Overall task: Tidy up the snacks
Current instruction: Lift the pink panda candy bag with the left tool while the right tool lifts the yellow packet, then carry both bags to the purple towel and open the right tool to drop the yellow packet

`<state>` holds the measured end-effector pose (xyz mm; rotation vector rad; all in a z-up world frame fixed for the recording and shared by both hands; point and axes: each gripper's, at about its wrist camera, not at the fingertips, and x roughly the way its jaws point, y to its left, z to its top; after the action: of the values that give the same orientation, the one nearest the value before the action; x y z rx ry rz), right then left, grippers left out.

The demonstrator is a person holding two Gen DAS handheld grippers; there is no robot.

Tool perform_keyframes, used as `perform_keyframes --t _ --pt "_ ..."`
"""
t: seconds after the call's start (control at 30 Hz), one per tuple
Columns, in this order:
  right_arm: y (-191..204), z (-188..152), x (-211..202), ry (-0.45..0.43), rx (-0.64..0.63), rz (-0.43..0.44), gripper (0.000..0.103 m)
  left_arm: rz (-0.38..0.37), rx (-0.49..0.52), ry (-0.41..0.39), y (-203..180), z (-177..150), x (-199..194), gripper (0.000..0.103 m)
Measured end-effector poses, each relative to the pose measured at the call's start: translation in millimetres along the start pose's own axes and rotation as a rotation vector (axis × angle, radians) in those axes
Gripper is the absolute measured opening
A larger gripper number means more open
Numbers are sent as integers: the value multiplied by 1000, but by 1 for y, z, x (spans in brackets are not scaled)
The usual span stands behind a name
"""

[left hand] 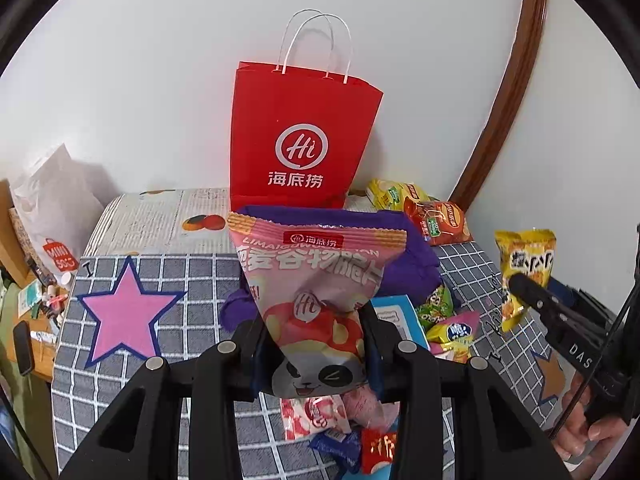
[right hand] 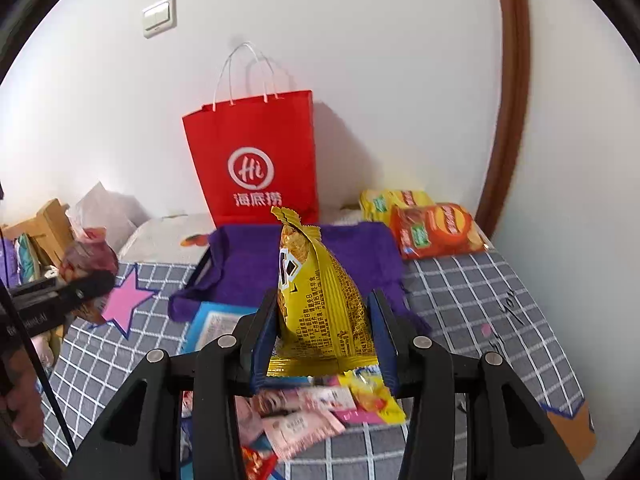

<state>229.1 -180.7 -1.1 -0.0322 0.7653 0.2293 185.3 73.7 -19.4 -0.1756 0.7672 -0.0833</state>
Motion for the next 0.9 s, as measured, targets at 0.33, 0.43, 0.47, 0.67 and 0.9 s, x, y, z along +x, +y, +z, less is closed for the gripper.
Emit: perform_keyframes --t 0.33,0.43,0.47,0.67,0.9 --pt "13 51 38 -31 -45 50 44 57 15 -2 3 38 28 36" --pt "13 67 55 -43 -56 56 44 75 15 -8 6 51 40 36" --pt "13 72 59 -44 -59 58 44 79 16 -9 7 54 43 36" --pt "8 102 103 -43 -57 81 44 75 -7 14 17 78 81 36" --pt "-2 112 158 -11 -62 99 44 63 2 52 15 96 133 36"
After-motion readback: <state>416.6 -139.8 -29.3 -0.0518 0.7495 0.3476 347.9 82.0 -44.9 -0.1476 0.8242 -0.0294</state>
